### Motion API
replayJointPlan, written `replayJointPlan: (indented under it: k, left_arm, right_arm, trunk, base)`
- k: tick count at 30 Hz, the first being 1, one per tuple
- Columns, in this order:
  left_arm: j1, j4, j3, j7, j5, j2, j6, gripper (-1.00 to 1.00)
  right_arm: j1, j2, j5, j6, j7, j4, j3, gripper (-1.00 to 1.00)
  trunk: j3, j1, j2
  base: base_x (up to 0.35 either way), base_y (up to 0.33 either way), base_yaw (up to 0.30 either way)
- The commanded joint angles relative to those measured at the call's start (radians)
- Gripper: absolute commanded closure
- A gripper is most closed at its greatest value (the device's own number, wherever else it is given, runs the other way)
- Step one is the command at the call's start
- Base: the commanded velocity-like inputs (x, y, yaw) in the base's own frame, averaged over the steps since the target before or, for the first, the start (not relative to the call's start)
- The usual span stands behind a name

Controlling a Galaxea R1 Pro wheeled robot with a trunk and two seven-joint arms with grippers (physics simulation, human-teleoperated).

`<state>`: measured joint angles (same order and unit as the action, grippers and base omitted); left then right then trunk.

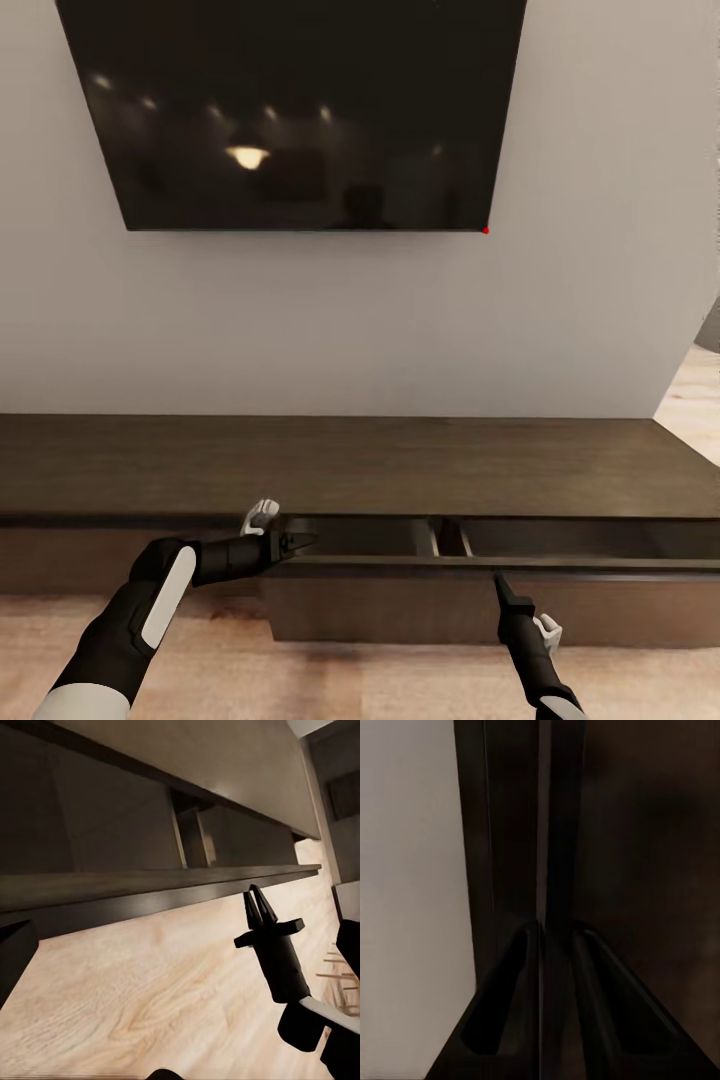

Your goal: Place each of the two pumpkins and all three candles from the living room inside a cabinet in the living room (use any cabinet), then make sure every cabinet is closed, and position the cauldron so it is next to a table in the living room.

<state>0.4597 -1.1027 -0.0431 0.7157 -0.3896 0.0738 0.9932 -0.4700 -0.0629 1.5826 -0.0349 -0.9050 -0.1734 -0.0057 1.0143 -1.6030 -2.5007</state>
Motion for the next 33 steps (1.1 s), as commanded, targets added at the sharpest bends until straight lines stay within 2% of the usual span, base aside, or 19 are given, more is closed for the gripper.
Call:
replayJointPlan:
  k: [1, 33]
  left_arm:
    - [0.000, 0.000, -0.001, 0.005, 0.003, 0.000, 0.004, -1.00]
    - [0.000, 0.000, -0.001, 0.005, 0.003, 0.001, 0.004, -1.00]
  right_arm:
    - [-0.001, 0.000, 0.007, -0.007, -0.011, -0.001, -0.003, 1.00]
    - [-0.001, 0.000, 0.007, -0.007, -0.011, -0.001, -0.003, 1.00]
  trunk:
    - [0.001, 0.001, -0.001]
    - [0.001, 0.001, -0.001]
  base:
    - [-0.188, 0.000, 0.000]
    - [-0.193, 0.000, 0.000]
